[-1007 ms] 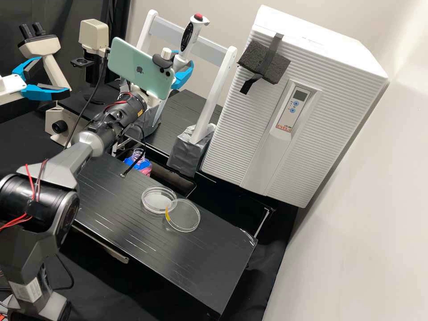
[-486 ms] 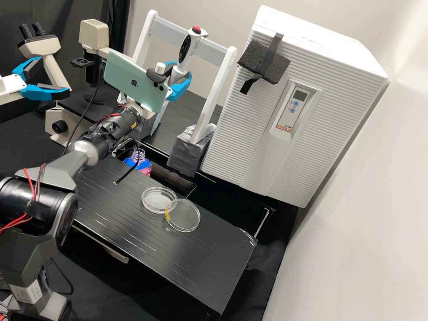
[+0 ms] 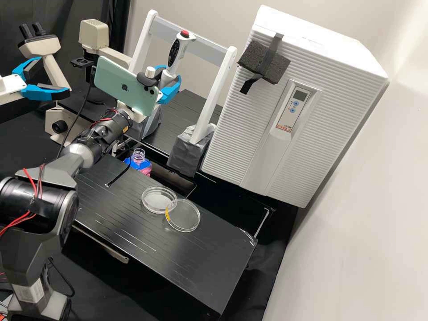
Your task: Use the pipette
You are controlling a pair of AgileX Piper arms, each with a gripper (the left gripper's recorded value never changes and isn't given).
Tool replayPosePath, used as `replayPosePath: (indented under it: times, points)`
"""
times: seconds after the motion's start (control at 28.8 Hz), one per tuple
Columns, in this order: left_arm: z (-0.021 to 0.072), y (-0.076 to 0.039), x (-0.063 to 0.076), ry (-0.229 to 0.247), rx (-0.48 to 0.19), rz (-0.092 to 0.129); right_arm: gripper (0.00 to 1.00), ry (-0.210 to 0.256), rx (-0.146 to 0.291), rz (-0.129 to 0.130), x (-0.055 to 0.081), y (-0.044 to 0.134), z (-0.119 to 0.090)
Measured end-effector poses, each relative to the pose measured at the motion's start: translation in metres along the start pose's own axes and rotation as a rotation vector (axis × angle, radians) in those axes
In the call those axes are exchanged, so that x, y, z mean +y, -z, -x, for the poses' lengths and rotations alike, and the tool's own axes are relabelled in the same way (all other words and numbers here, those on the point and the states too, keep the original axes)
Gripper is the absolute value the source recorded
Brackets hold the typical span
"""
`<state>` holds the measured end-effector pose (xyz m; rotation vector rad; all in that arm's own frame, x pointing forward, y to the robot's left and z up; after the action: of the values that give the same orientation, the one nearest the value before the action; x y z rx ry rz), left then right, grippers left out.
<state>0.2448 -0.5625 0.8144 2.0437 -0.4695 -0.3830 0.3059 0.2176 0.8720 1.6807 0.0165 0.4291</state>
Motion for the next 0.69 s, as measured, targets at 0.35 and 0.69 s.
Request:
replayPosePath:
  times: [0.35,0.69]
  points:
    - [0.0000,0.000,0.000,0.000,0.000,0.000,0.00,0.044,-0.036,0.026,-0.019,-0.015,0.000]
    - [-0.0018,-0.003,0.001,-0.003,-0.014,0.003,0.00,0.071,-0.061,0.047,-0.028,-0.026,0.005]
